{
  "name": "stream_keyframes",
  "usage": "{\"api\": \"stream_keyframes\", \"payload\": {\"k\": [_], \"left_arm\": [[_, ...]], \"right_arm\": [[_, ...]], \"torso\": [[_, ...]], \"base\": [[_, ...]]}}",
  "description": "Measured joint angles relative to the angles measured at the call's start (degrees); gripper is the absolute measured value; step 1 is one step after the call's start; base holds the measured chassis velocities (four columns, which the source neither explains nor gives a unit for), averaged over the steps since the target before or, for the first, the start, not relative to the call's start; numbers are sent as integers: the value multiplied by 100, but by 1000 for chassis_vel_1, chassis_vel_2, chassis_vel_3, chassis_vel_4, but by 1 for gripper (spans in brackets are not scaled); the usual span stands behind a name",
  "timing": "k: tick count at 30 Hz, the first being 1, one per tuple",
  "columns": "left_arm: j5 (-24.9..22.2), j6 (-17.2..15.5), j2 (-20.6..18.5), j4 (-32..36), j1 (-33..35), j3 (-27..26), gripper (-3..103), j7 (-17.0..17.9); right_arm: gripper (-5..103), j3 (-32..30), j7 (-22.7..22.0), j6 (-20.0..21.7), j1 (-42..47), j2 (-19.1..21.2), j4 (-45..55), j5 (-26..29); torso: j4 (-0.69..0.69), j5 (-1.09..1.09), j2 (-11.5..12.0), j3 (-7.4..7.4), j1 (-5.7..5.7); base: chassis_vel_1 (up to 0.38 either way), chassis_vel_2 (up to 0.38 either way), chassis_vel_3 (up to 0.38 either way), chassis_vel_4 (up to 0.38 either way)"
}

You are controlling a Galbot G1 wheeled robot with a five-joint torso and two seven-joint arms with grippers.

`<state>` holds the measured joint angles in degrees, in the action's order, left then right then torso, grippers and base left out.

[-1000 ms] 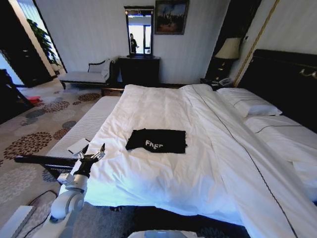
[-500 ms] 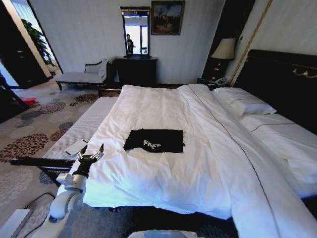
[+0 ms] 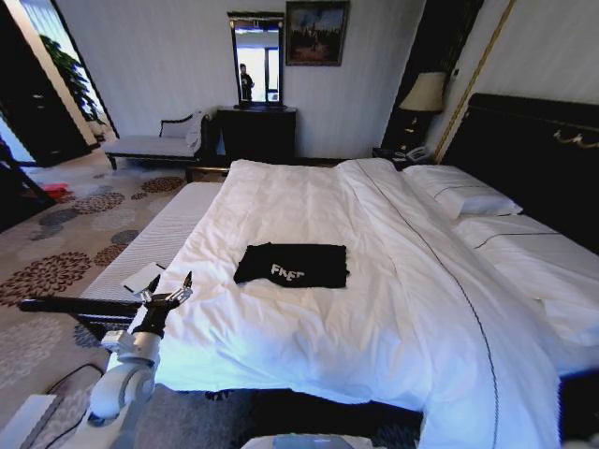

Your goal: Fold the clothes on the bed.

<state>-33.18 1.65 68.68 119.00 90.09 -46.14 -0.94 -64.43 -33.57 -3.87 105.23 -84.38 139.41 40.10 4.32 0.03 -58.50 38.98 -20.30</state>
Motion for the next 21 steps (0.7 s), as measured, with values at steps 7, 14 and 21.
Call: {"api": "stream_keyframes", "payload": {"k": [7,14,21], "left_arm": [[106,-298,225,360,427,-203,100,141],[398,-563,546,631,669,-143,100,449],[976,-434,1224,891,1031,-13,100,450]], "right_arm": [[100,785,655,-478,-419,775,-913,-372],[100,1782,685,-942,-1374,1356,-1855,-337],[100,3008,2205,-1697,-1814,1663,-2580,-1020]], "torso": [[1,-1,0,0,0],[2,-1,0,0,-1],[-1,-2,0,0,-1]], "base": [[0,0,0,0],[0,0,0,0],[0,0,0,0]]}}
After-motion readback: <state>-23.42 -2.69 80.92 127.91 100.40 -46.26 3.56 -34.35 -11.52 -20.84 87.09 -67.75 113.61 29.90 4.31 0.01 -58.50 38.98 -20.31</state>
